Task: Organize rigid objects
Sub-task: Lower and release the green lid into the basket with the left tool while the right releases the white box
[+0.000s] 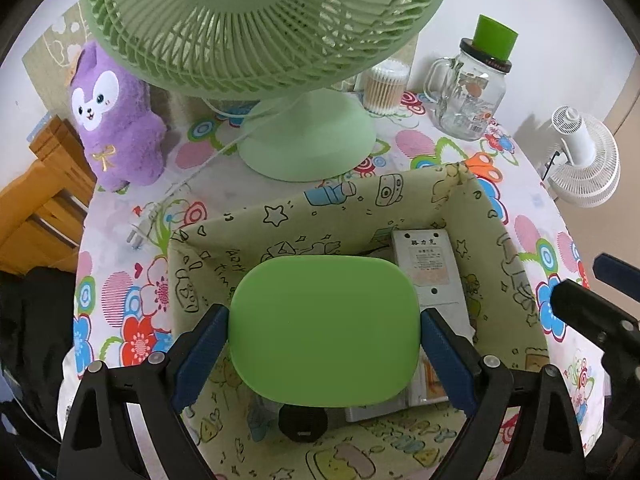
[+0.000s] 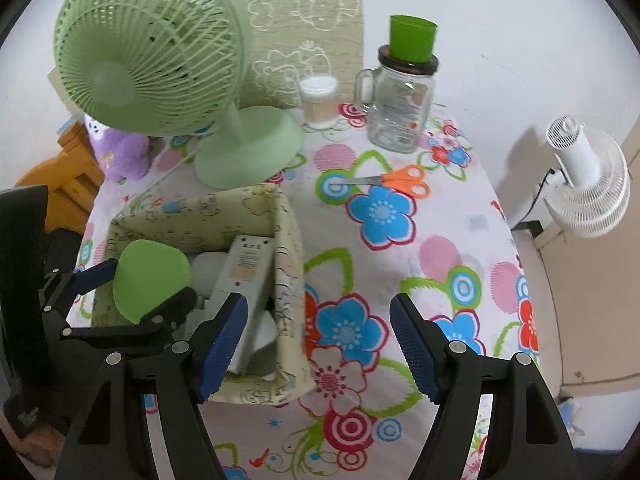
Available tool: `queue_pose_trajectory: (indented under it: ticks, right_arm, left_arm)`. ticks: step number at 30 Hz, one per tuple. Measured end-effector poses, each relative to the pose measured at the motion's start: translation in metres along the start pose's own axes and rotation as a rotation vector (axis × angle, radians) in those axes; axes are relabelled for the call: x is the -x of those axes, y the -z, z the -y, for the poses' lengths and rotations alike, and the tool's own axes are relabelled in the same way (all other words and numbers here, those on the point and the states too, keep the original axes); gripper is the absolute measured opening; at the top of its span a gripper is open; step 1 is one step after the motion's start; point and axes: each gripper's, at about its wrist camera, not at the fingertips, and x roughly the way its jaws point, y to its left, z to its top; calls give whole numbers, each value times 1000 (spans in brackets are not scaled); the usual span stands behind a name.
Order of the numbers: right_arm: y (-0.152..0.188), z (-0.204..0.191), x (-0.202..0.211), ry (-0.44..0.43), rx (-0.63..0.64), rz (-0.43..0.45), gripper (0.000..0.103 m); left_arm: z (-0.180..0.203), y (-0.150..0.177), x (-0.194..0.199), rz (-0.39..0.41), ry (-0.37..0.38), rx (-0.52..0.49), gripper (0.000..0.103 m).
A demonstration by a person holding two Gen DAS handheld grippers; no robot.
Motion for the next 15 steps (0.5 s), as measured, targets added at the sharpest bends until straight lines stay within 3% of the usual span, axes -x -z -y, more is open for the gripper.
queue_pose_trajectory:
  ticks: [15]
  right_arm:
    - [3, 1, -25, -6, -25, -58, 76]
  left_arm:
    - [3, 0, -23, -34, 3, -16, 96]
